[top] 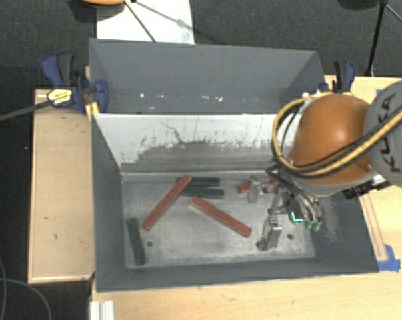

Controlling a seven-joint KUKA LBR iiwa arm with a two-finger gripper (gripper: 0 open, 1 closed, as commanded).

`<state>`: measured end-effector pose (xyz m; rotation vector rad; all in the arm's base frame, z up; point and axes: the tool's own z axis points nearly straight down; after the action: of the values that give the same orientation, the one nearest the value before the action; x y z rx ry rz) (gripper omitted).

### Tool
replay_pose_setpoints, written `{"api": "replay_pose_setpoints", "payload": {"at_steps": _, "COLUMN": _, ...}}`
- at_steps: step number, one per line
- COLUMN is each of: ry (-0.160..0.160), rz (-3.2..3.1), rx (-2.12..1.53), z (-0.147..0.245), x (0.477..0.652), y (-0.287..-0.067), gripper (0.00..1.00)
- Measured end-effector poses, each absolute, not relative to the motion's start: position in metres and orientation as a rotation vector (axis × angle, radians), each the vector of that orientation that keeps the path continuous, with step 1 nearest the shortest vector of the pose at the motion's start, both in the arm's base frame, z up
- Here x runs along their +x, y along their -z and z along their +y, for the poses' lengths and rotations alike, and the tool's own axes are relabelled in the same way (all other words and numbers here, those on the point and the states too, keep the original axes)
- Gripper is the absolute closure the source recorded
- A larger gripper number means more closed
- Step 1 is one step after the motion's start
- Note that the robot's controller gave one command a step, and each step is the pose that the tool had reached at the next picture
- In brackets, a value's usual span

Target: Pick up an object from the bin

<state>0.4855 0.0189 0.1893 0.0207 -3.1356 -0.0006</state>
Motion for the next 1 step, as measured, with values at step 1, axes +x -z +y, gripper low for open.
{"api": "replay_pose_setpoints", "payload": {"at_steps": 1, "ry": 0.001, "rz": -3.143, "rx": 0.019, "z": 0.0188, "x": 0.4873, "y": -0.1927, "gripper": 0.00}}
